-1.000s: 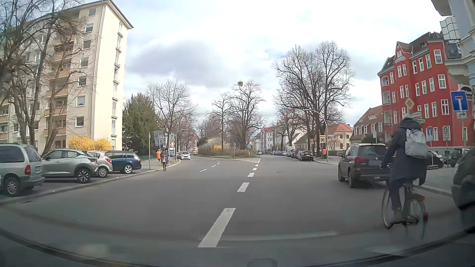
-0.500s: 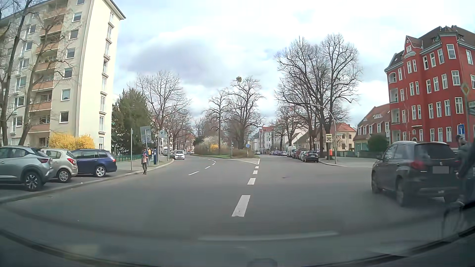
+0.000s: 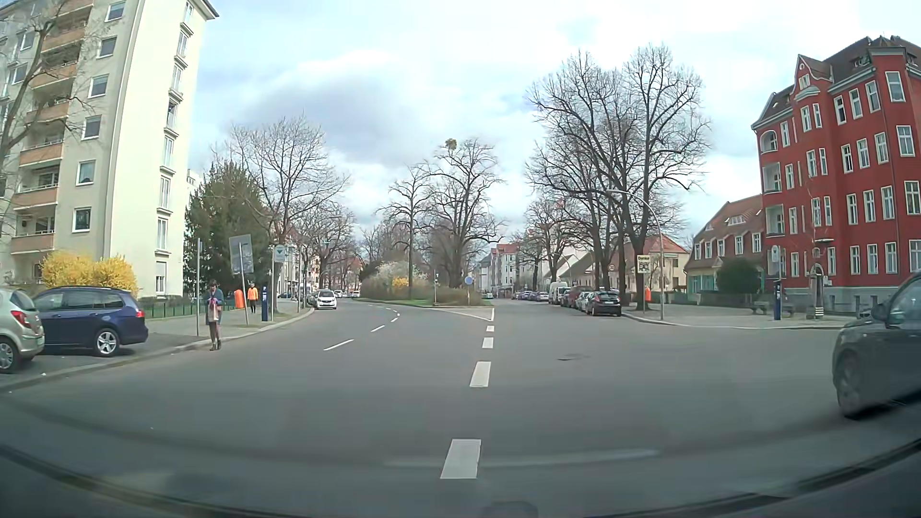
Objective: Follow the waypoints while adhering to traffic rules and regulations
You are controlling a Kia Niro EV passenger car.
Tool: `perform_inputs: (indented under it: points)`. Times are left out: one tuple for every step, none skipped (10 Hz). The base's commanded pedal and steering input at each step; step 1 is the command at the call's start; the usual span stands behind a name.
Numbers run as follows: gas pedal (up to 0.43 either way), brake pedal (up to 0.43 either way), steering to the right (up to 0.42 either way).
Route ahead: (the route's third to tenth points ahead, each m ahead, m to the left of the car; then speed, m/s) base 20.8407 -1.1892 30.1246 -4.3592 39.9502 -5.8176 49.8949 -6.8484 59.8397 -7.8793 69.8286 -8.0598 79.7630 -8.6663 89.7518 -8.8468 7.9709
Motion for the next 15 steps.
perform_inputs:
  points:
    - [0.039,0.000,0.040]
    - [0.039,0.000,0.041]
    - [0.039,0.000,0.045]
    - [0.039,0.000,0.050]
    - [0.047,0.000,0.058]
    - [0.047,0.000,0.060]
    - [0.047,0.000,0.060]
    - [0.047,0.000,0.060]
    - [0.047,0.000,0.059]
    - [0.047,0.000,0.059]
    - [0.047,0.000,0.057]
    - [0.047,0.000,0.054]
    - [0.059,0.000,0.050]
    - [0.059,0.000,0.045]
    - [0.079,0.000,0.044]
